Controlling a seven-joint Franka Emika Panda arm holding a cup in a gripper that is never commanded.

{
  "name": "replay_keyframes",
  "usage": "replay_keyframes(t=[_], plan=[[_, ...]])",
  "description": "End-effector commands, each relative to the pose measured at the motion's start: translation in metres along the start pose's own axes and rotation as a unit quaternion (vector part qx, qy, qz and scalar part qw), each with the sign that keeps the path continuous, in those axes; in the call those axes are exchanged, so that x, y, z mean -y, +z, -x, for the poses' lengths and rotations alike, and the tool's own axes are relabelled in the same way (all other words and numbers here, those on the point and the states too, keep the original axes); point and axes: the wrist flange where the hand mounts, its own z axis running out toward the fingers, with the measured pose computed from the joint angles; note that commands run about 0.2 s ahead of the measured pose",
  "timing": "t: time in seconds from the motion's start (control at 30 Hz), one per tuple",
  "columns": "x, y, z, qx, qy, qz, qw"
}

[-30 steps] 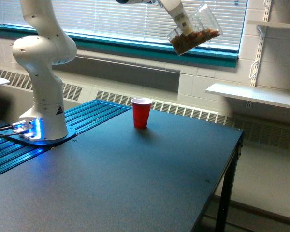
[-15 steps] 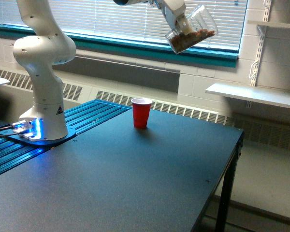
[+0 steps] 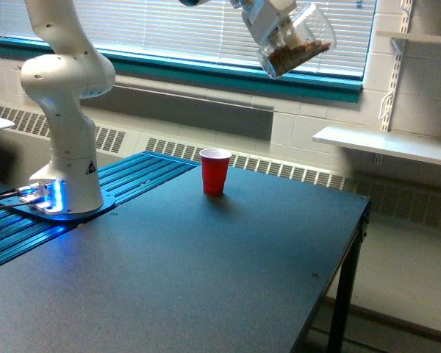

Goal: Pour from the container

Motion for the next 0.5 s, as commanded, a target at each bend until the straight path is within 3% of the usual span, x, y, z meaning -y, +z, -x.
replay_keyframes(t=[0.03, 0.5], plan=[[0.016, -0.007, 0.01, 0.001, -0.064, -0.006, 0.9979], [0.035, -0.027, 0.069, 0.017, -0.063, -0.014, 0.9978]])
